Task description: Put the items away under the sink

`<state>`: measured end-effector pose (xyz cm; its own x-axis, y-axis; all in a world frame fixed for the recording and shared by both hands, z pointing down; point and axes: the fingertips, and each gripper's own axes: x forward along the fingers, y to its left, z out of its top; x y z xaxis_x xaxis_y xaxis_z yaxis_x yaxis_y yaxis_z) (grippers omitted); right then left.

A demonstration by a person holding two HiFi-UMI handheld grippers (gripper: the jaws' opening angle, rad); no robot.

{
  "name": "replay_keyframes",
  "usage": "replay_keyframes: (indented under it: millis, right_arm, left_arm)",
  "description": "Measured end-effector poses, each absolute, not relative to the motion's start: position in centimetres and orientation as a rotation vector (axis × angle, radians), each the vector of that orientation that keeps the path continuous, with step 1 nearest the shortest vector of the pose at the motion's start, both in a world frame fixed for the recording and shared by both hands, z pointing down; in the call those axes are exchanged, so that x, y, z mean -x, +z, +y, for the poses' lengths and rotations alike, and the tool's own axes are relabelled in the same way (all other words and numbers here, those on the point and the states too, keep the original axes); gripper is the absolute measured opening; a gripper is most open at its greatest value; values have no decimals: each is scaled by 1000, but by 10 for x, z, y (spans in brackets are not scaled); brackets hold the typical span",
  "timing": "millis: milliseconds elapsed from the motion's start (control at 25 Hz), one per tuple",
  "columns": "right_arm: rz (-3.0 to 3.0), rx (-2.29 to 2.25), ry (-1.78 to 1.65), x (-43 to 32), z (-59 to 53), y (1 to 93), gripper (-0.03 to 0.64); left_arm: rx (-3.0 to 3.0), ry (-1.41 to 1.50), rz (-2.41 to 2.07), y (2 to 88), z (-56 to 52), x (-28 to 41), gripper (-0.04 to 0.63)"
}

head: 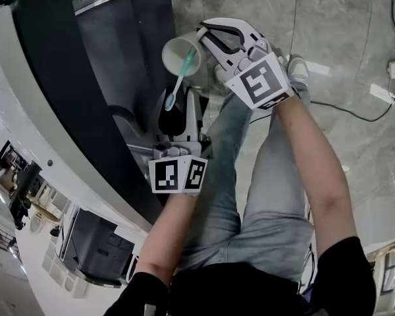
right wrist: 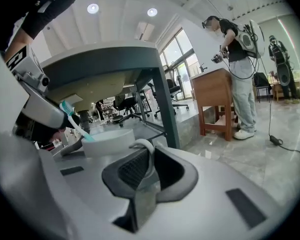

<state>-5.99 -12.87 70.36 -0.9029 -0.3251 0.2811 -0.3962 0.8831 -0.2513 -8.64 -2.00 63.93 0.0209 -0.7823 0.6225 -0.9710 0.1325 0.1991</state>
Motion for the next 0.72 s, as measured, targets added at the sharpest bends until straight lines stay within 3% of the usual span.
replay_keyframes:
  millis: [720]
  right_arm:
    - [-2826, -393, 514, 154, -115, 715, 54]
  left_arm:
    - [-1724, 584, -1786, 645, 6, 88, 181]
